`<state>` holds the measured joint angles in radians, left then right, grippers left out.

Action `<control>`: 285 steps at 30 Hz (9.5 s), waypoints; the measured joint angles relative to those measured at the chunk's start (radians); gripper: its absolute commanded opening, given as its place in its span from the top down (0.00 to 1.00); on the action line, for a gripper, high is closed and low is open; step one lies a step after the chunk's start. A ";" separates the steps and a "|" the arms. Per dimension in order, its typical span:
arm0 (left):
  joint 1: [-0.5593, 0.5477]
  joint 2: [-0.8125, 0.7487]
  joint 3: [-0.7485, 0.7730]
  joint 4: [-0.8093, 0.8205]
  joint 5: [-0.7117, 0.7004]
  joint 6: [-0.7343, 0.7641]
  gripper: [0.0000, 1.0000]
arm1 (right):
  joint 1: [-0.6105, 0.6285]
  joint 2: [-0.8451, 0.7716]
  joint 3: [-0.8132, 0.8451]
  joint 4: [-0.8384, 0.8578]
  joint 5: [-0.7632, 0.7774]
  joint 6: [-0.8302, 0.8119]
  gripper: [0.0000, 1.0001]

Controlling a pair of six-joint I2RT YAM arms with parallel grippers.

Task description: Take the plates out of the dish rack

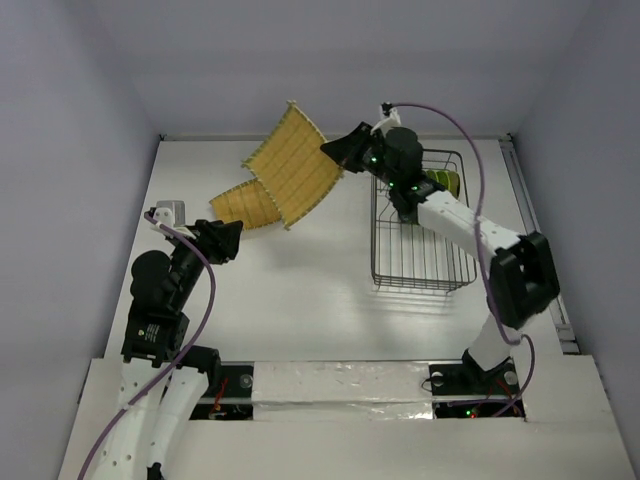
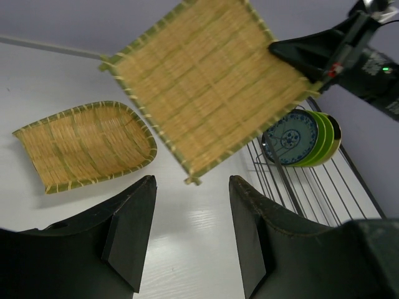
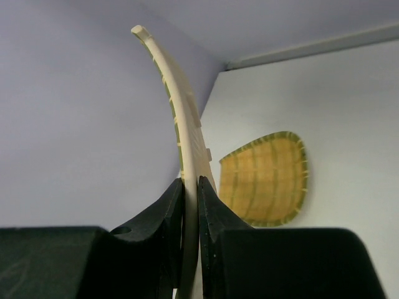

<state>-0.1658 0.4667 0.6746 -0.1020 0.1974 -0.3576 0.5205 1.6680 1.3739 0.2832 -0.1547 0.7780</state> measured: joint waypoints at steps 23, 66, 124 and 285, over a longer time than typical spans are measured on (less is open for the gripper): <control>0.000 0.000 0.000 0.000 0.000 0.000 0.53 | 0.148 0.605 0.335 0.146 0.018 0.450 1.00; 0.000 -0.007 0.000 0.000 0.001 0.000 0.53 | 0.155 0.630 0.387 -0.222 0.221 0.166 0.13; 0.000 0.014 0.000 0.001 0.015 -0.004 0.61 | -0.233 -0.009 -0.113 -0.535 0.628 -0.471 0.78; 0.022 0.002 0.000 0.001 0.011 -0.010 0.71 | 0.345 -0.049 -0.330 -0.258 -0.048 -0.319 1.00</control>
<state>-0.1440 0.4690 0.6746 -0.1013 0.2081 -0.3676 0.8654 1.6188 1.0439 0.0250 -0.2024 0.4591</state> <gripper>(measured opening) 0.284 0.106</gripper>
